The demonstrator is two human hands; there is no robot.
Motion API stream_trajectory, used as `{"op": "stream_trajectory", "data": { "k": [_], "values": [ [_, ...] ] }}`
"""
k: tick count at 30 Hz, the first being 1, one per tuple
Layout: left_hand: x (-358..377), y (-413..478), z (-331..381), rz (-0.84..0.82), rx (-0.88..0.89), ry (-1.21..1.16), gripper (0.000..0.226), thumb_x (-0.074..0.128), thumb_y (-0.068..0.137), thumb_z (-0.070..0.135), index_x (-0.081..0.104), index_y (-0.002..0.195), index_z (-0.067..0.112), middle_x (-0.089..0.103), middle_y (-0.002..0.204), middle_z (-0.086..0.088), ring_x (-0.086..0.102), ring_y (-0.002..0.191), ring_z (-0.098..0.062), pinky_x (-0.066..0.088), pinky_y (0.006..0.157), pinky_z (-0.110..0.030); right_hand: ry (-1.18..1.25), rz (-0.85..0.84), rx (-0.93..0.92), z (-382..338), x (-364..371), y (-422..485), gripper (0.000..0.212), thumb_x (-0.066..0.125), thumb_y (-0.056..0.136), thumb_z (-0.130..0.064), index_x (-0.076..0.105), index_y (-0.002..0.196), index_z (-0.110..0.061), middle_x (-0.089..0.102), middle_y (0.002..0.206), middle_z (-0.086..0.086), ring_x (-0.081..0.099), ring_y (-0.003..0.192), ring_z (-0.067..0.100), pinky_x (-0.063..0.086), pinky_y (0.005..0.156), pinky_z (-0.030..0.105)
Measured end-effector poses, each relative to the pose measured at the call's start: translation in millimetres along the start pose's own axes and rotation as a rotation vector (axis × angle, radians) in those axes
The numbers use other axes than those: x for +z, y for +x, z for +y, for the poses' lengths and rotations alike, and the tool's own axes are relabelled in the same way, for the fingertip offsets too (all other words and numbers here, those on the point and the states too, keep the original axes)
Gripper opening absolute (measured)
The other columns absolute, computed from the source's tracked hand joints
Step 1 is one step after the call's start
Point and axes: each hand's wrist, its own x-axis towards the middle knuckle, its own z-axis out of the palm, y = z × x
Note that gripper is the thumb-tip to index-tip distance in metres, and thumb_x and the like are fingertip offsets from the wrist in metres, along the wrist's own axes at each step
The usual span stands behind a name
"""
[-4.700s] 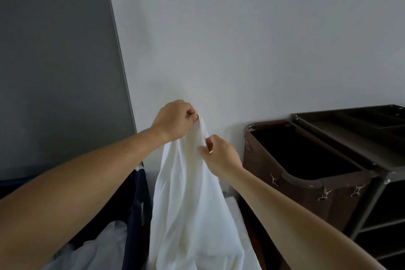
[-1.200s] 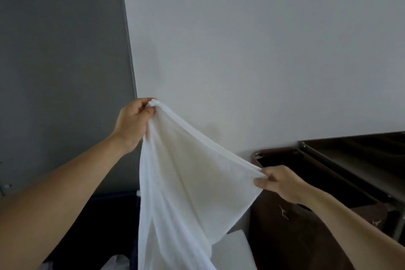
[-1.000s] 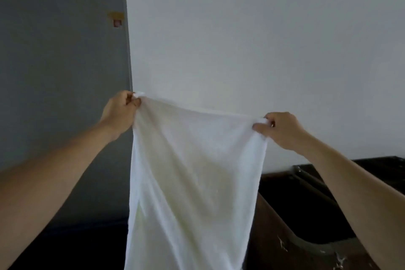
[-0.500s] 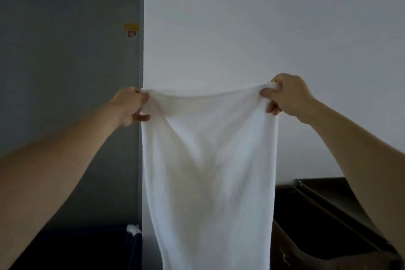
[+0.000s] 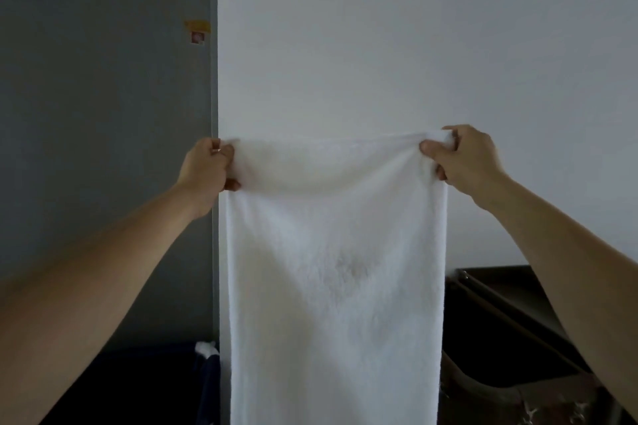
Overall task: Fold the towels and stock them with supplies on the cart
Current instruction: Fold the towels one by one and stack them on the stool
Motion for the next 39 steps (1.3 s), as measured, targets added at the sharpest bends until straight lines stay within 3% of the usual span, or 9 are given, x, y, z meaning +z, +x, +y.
{"op": "stream_trajectory", "data": {
  "k": [2,3,7,10,17,21,26,34,39],
  "values": [
    [1,-3,-5,-0.001,0.004,0.004,0.021,0.052,0.102,0.025,0.056,0.115,0.010,0.057,0.103,-0.002,0.061,0.076,-0.019,0.053,0.046,-0.026,-0.018,-0.094,0.052,10,-2,-1,0.029,0.074,0.088,-0.033,0.061,0.079,-0.009,0.064,0.060,0.000,0.059,0.050,0.015,0.052,0.056,0.033],
    [2,-6,-7,-0.002,0.005,-0.009,0.020,0.052,0.102,0.025,0.059,0.112,0.009,0.058,0.101,-0.002,0.061,0.074,-0.018,0.053,0.047,-0.025,0.008,-0.136,0.061,15,-2,-2,0.030,0.073,0.089,-0.031,0.062,0.077,-0.007,0.063,0.055,0.001,0.058,0.049,0.014,0.052,0.056,0.033],
    [-3,-20,-13,-0.091,-0.054,-0.232,0.016,0.062,0.093,0.023,0.063,0.091,0.007,0.067,0.080,0.002,0.064,0.064,-0.013,0.052,0.050,-0.027,0.334,-0.184,0.154,29,-2,-11,0.017,0.066,0.096,-0.025,0.061,0.099,-0.010,0.068,0.087,0.015,0.070,0.060,0.023,0.059,0.055,0.037],
    [-6,-25,-22,-0.232,-0.038,-0.204,0.010,0.064,0.082,0.010,0.070,0.089,0.005,0.073,0.085,-0.003,0.068,0.073,-0.014,0.054,0.056,-0.025,0.414,-0.286,0.279,41,4,-14,0.028,0.062,0.098,-0.032,0.054,0.118,-0.014,0.061,0.110,0.013,0.074,0.073,0.038,0.056,0.050,0.034],
    [14,-7,-65,0.016,-0.138,0.064,0.011,0.056,0.098,0.017,0.066,0.094,0.014,0.068,0.102,-0.002,0.070,0.060,-0.009,0.060,0.082,-0.042,0.415,-0.230,0.278,54,54,-13,0.027,0.058,0.101,-0.026,0.050,0.120,-0.009,0.065,0.106,0.024,0.072,0.061,0.032,0.059,0.051,0.037],
    [32,21,-46,0.088,-0.113,-0.001,0.013,0.054,0.099,0.012,0.065,0.093,0.014,0.065,0.113,-0.007,0.071,0.061,-0.008,0.062,0.077,-0.042,0.419,-0.094,0.186,53,73,14,0.024,0.056,0.101,-0.025,0.050,0.117,-0.008,0.065,0.108,0.022,0.072,0.056,0.023,0.062,0.054,0.036],
    [40,33,3,0.128,-0.011,-0.099,0.014,0.054,0.096,0.007,0.061,0.087,0.016,0.063,0.104,-0.005,0.067,0.094,-0.023,0.061,0.067,-0.032,0.474,-0.014,0.052,43,66,46,0.020,0.056,0.100,-0.030,0.049,0.111,-0.014,0.064,0.102,0.011,0.074,0.065,0.024,0.063,0.063,0.038],
    [21,-29,12,0.039,-0.057,-0.132,0.016,0.051,0.094,-0.001,0.062,0.093,0.010,0.058,0.095,-0.004,0.064,0.087,-0.018,0.061,0.072,-0.035,0.493,-0.097,0.047,61,48,11,0.012,0.058,0.099,-0.030,0.053,0.100,-0.020,0.070,0.094,0.012,0.074,0.062,0.025,0.060,0.054,0.030],
    [-9,-96,9,-0.039,-0.135,-0.173,0.017,0.052,0.093,-0.003,0.065,0.089,0.008,0.066,0.084,-0.004,0.070,0.077,-0.016,0.061,0.073,-0.038,0.446,-0.160,0.116,75,27,-45,0.035,0.060,0.098,-0.035,0.052,0.122,-0.010,0.073,0.092,0.010,0.075,0.067,0.027,0.062,0.062,0.036]
  ]
}}
